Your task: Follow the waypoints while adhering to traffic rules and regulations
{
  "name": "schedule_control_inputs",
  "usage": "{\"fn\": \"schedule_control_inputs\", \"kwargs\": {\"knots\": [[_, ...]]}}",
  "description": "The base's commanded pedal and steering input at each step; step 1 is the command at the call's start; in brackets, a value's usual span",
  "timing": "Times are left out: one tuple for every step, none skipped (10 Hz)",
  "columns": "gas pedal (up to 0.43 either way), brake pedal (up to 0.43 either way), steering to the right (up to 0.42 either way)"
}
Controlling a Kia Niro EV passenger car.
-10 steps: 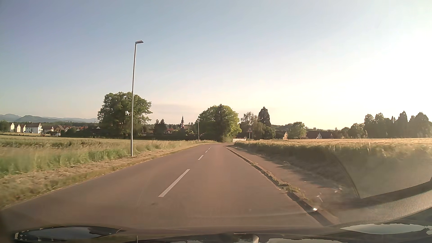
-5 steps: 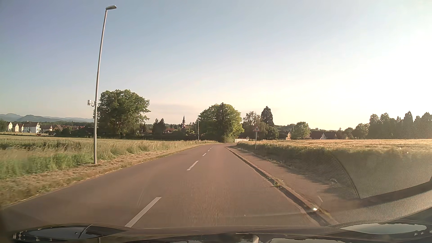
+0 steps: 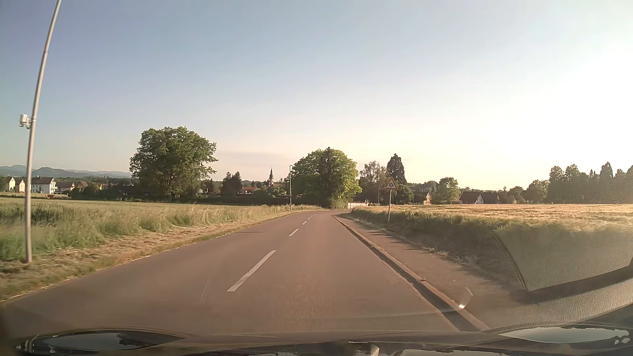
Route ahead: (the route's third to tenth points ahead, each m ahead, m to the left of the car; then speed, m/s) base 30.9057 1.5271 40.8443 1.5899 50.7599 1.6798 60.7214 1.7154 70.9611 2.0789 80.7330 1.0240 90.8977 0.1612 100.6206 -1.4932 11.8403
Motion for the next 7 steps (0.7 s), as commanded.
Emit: {"fn": "schedule_control_inputs", "kwargs": {"knots": [[0.0, 0.0, -0.004], [0.0, 0.0, -0.004], [0.0, 0.0, -0.004], [0.0, 0.0, -0.004], [0.0, 0.0, -0.004], [0.0, 0.0, -0.004], [0.0, 0.0, -0.004]]}}
